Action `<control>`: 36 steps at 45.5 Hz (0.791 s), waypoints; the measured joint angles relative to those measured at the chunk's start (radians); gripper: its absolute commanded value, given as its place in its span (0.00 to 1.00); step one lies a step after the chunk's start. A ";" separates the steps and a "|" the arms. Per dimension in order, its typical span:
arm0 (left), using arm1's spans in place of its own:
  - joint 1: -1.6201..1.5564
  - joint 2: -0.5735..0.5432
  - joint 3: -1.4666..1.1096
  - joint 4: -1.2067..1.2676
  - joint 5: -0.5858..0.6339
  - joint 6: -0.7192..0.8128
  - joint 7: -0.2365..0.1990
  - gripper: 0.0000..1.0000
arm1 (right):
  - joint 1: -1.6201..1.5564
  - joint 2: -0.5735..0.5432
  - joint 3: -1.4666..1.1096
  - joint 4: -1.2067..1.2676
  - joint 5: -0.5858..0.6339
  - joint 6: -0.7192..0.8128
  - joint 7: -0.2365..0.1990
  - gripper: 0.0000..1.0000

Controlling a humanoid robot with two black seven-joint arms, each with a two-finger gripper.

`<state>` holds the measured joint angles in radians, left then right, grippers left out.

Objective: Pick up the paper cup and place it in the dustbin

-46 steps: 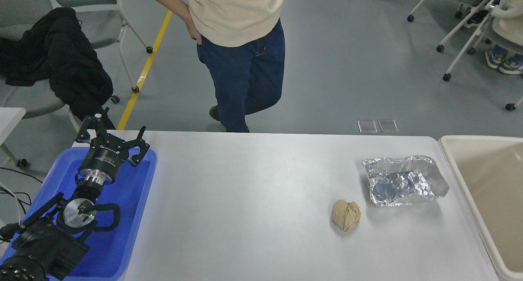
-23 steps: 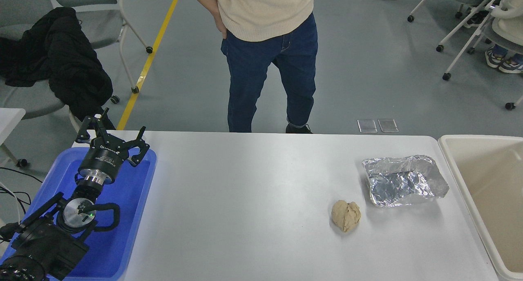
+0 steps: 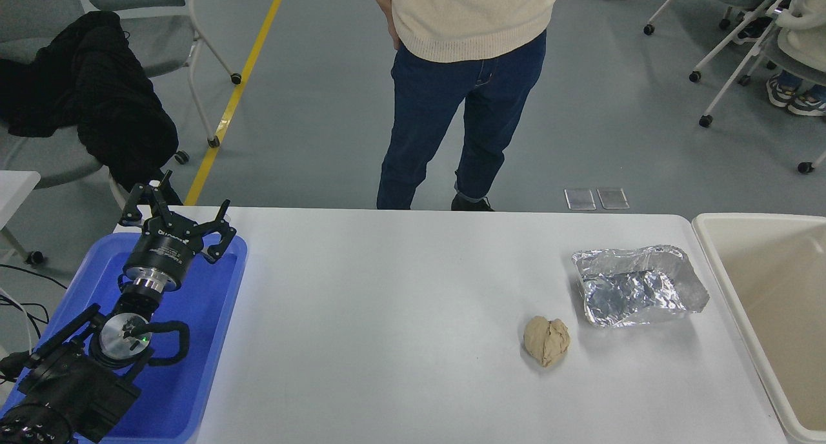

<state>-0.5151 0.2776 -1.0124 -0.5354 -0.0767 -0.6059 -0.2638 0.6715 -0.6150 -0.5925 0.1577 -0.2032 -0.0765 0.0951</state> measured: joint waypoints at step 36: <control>0.000 0.000 0.000 0.000 0.000 0.000 0.000 1.00 | 0.364 -0.203 -0.122 0.464 0.002 0.000 0.001 1.00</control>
<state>-0.5152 0.2777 -1.0125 -0.5354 -0.0766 -0.6059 -0.2638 1.0358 -0.8177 -0.7149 0.6215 -0.2013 -0.0768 0.0956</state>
